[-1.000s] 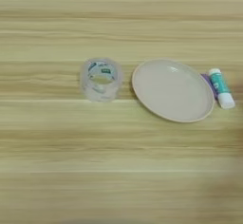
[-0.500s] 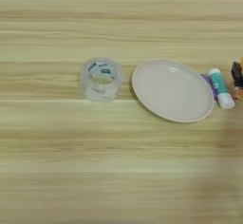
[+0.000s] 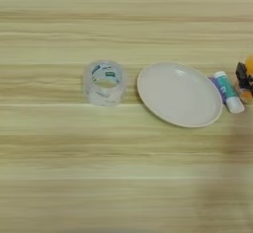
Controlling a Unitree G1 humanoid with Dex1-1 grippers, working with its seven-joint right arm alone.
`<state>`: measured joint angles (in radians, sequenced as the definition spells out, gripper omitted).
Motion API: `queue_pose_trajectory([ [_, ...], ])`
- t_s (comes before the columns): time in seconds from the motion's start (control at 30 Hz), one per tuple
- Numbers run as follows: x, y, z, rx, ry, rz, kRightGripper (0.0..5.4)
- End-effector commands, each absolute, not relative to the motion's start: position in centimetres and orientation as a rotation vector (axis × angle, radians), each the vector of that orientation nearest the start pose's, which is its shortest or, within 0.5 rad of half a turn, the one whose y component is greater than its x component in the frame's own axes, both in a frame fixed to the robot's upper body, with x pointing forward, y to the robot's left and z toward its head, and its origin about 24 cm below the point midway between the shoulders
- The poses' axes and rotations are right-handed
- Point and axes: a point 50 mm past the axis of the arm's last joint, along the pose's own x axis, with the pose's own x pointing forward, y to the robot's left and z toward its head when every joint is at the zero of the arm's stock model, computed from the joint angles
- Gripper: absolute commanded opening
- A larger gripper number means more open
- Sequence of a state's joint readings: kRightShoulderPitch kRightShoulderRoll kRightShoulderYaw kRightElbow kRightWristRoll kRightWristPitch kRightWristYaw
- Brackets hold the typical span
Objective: Move the objects on the table
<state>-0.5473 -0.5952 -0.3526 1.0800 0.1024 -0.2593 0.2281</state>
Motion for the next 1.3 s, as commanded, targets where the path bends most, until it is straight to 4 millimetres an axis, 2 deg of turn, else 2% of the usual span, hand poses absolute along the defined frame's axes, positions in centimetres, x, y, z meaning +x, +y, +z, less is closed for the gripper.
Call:
queue_pose_trajectory([
  [0.03,31.2,-36.5,8.7,-0.220,0.096,-0.306,3.39],
  [0.1,31.2,-36.5,8.6,-0.224,0.102,-0.304,3.39],
  [0.13,31.2,-36.5,8.6,-0.225,0.103,-0.303,3.68],
  [0.37,31.2,-36.4,8.6,-0.236,0.107,-0.296,4.51],
  [0.67,31.3,-36.4,9.4,-0.251,0.066,-0.304,5.36],
  [1.3,30.7,-36.1,11.2,-0.278,-0.029,-0.349,5.36],
])
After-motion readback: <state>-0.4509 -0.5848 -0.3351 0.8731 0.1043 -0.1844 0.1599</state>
